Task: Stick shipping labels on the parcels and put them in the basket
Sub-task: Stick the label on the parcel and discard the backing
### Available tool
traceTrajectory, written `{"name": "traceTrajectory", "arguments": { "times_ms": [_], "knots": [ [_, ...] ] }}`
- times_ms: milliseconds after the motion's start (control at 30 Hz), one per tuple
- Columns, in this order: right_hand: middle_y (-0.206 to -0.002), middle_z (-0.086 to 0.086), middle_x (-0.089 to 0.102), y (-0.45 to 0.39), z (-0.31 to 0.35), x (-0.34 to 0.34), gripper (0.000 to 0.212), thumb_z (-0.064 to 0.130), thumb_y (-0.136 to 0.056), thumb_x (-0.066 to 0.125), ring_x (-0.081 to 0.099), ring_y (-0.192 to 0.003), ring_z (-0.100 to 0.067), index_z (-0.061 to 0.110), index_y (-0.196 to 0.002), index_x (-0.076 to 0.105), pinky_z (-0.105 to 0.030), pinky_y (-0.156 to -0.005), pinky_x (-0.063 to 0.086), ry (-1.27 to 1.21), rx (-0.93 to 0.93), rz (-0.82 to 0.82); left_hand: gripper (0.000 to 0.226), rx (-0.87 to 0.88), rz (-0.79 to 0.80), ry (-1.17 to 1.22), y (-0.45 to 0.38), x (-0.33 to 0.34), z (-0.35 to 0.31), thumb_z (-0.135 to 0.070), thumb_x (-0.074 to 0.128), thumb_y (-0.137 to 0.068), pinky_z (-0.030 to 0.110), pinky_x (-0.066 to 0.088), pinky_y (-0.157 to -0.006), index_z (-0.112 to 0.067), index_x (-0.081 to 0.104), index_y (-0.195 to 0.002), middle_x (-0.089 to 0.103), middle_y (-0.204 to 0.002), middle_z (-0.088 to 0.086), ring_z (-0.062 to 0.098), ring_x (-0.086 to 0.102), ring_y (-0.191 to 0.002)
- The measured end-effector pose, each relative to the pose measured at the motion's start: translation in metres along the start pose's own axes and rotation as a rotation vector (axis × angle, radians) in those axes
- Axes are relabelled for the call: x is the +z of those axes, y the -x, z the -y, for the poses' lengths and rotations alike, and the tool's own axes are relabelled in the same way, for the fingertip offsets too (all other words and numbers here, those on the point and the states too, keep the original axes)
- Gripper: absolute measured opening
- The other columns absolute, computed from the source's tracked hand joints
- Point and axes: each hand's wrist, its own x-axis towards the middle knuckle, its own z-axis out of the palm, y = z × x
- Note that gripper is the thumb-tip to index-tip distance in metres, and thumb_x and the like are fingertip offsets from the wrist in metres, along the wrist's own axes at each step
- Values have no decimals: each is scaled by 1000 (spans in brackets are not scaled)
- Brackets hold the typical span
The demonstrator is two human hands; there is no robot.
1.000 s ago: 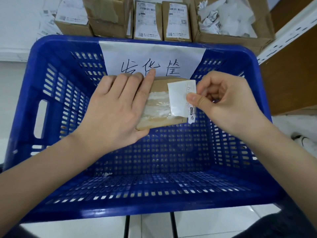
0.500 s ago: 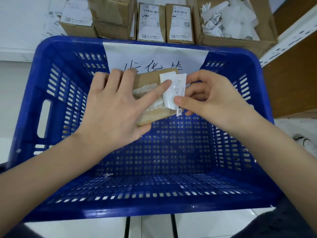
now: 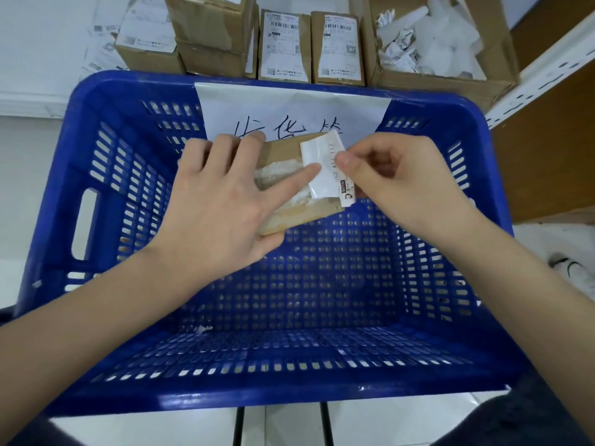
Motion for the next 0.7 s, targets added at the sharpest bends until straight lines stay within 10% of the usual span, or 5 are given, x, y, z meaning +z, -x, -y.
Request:
{"name": "traceTrajectory", "arguments": {
  "times_ms": [267, 500, 700],
  "knots": [
    [-69, 10, 64, 4, -2, 4, 6, 19, -85, 70, 62, -68, -7, 18, -79, 68, -14, -64, 51, 115, -97, -120, 81, 13, 22, 2, 1, 0, -4, -56, 65, -69, 47, 29, -78, -35, 40, -143, 49, -122, 28, 39, 50, -96],
    [-60, -5, 56, 10, -12, 24, 18, 14, -84, 56, 52, -49, -26, 3, -70, 60, -42, -45, 47, 586, -408, -301, 87, 51, -16, -3, 1, 1, -8, -57, 66, -68, 47, 31, -78, -36, 31, -146, 51, -122, 26, 37, 51, -95],
    [-70, -4, 63, 10, -11, 23, 24, 17, -90, 49, 57, -63, -21, 5, -81, 67, -43, -61, 49, 391, -297, -109, 84, 34, 10, 17, 3, 4, -4, -53, 69, -65, 48, 30, -78, -35, 37, -140, 53, -122, 27, 39, 54, -94]
  ]
}}
